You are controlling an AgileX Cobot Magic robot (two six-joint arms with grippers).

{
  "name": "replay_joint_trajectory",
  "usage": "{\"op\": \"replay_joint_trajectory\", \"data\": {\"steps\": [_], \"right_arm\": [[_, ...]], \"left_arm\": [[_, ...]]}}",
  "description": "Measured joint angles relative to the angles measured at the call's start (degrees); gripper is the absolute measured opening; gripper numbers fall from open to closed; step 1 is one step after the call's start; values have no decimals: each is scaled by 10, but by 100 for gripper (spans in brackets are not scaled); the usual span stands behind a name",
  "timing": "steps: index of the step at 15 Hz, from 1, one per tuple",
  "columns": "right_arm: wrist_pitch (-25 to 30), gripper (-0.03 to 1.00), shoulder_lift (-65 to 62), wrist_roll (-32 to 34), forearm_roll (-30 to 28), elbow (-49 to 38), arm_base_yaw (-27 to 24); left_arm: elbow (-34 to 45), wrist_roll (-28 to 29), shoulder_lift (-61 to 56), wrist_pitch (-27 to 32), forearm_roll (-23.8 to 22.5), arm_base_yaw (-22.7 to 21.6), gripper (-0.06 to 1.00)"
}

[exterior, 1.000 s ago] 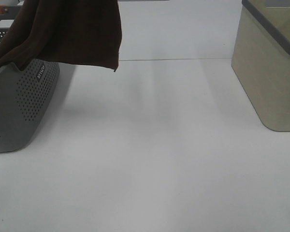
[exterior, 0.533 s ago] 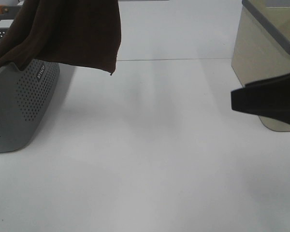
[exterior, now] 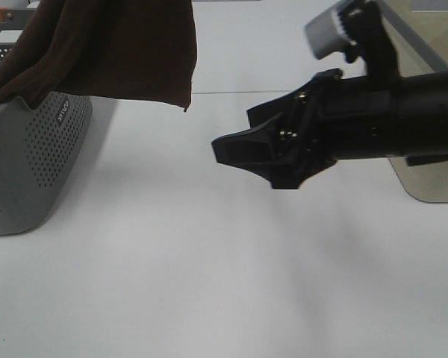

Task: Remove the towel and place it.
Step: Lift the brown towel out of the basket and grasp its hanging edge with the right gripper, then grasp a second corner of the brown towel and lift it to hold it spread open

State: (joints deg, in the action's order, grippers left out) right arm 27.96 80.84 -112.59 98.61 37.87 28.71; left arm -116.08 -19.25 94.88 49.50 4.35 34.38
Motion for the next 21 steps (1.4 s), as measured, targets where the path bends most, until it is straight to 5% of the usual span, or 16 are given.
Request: {"op": "replay_joint_trajectory", "data": {"steps": [6,11,21], "right_arm": [[-17,73,156,17,8,151,24],[31,68,202,39,9,222,25],[26,0,202,133,8,230,26]], "left_arm": [[0,0,0,-1,4,0,0],[0,0,0,-22,4,0,0],[0,0,0,-31,9,0,0]]}}
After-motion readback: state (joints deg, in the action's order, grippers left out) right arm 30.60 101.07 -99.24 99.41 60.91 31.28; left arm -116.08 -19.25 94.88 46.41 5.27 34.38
